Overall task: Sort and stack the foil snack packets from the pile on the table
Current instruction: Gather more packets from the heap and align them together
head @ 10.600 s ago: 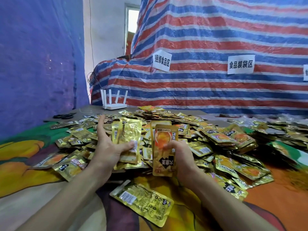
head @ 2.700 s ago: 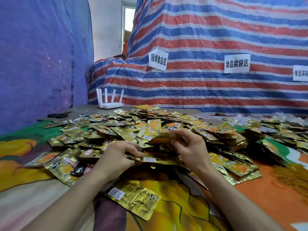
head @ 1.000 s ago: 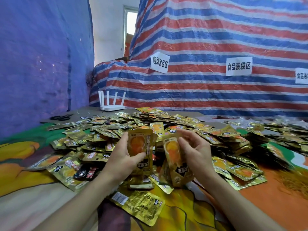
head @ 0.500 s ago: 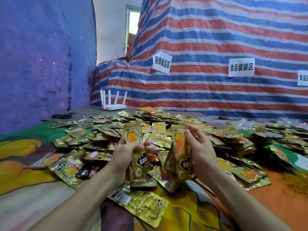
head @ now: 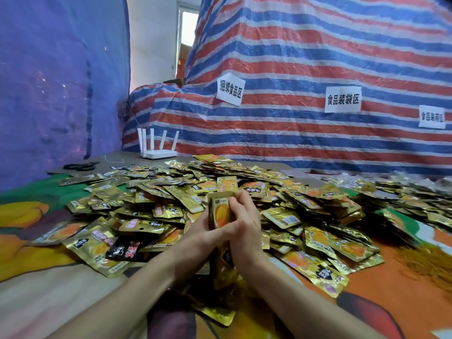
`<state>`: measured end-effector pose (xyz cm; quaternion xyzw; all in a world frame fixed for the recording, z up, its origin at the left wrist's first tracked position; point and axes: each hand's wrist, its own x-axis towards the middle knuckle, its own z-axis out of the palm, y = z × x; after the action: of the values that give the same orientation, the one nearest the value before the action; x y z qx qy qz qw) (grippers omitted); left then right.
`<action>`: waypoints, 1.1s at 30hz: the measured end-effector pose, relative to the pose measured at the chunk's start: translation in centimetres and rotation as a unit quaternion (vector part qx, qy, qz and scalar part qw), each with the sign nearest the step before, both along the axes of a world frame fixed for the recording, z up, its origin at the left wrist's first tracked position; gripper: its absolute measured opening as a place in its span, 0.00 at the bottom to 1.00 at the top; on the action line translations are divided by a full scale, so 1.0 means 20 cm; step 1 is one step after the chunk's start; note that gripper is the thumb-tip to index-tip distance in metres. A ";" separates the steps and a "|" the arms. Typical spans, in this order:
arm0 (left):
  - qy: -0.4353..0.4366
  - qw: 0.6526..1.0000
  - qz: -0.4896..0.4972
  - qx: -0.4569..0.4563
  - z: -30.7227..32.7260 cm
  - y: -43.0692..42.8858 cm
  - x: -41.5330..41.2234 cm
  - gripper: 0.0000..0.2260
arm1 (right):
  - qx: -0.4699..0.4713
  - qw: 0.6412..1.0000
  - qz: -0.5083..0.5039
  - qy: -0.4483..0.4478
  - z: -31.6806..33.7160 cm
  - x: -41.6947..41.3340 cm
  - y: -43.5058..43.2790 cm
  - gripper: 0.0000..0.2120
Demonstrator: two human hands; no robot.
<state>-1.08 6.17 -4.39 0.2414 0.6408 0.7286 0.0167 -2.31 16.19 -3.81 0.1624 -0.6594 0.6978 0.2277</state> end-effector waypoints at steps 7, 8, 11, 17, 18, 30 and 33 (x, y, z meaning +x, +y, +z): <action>-0.062 0.997 -0.043 0.029 -0.04 -0.01 0.00 0.17 | -0.014 0.999 0.027 -0.043 0.03 0.00 0.13 0.19; -0.058 0.998 -0.030 0.019 -0.04 -0.01 0.00 0.18 | 0.002 0.999 0.018 -0.032 0.03 0.01 0.16 0.21; 0.014 1.000 0.008 0.021 -0.05 0.00 0.01 0.18 | 0.100 0.994 -0.051 0.015 0.02 0.07 0.25 0.19; 0.177 0.975 0.128 -0.043 -0.04 -0.05 -0.02 0.29 | 0.340 0.928 -0.153 0.009 0.02 0.12 0.65 0.10; 0.176 0.975 0.121 -0.063 -0.04 -0.05 -0.03 0.32 | 0.373 0.911 -0.173 0.000 0.02 0.12 0.73 0.07; 0.096 0.987 0.053 -0.118 -0.07 -0.03 -0.07 0.39 | 0.593 0.645 -0.424 -0.230 -0.08 0.25 1.47 0.07; 0.081 0.989 0.047 -0.114 -0.06 -0.03 -0.06 0.38 | 0.567 0.678 -0.405 -0.234 -0.07 0.25 1.50 0.03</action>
<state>-2.34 5.65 -5.64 0.2660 0.7292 0.6291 -0.0418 2.70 46.19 -5.16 -0.1911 -0.9617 0.0454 0.1911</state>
